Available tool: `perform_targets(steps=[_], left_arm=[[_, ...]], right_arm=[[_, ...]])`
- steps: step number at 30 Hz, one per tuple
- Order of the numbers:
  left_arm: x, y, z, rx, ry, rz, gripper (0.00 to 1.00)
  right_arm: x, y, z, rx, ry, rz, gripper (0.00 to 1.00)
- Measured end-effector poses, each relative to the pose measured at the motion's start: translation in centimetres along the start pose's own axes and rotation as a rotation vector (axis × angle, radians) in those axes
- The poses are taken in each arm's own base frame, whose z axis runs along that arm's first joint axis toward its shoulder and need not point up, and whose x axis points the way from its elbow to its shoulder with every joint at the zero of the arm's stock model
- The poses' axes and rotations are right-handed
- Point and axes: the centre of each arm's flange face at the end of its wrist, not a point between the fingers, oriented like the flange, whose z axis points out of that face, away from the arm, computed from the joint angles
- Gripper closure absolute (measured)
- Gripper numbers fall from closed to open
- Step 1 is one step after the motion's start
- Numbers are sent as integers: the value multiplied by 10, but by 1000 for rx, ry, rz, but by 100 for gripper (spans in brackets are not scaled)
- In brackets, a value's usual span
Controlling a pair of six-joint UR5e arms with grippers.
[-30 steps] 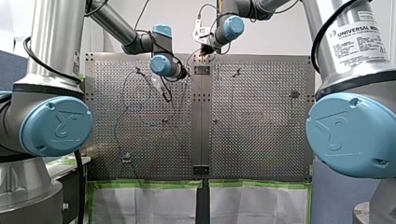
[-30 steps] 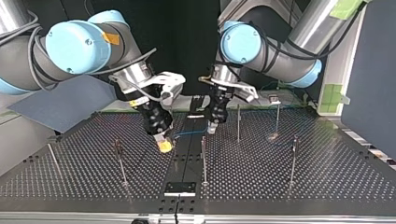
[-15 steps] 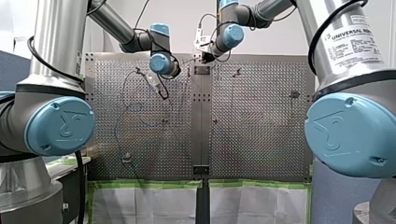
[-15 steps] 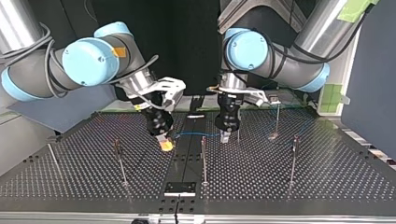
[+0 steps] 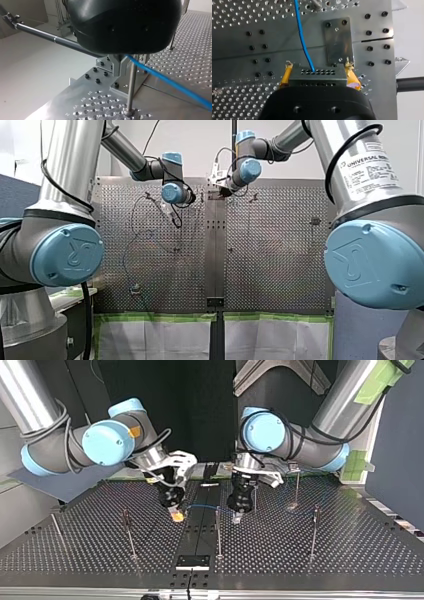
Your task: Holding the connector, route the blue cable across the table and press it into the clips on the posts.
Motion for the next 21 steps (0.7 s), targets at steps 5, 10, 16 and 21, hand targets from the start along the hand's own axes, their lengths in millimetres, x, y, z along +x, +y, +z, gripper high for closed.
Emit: perform_targets(steps=[5,10,16,21], left_arm=[[6,10,14,-10,10,17,100],[11,23,31,-20,13,35,100],[4,40,48,-20,-6,39,100],[-5,48,56,-15,-19,38,100]], right_arm=[[-1,11,4,-15,4,5,100],[-9,23,11,-28,-6,10,100],[-10,35,17,-36,7,17,100],[-10,47,22,-46,15,22,100]])
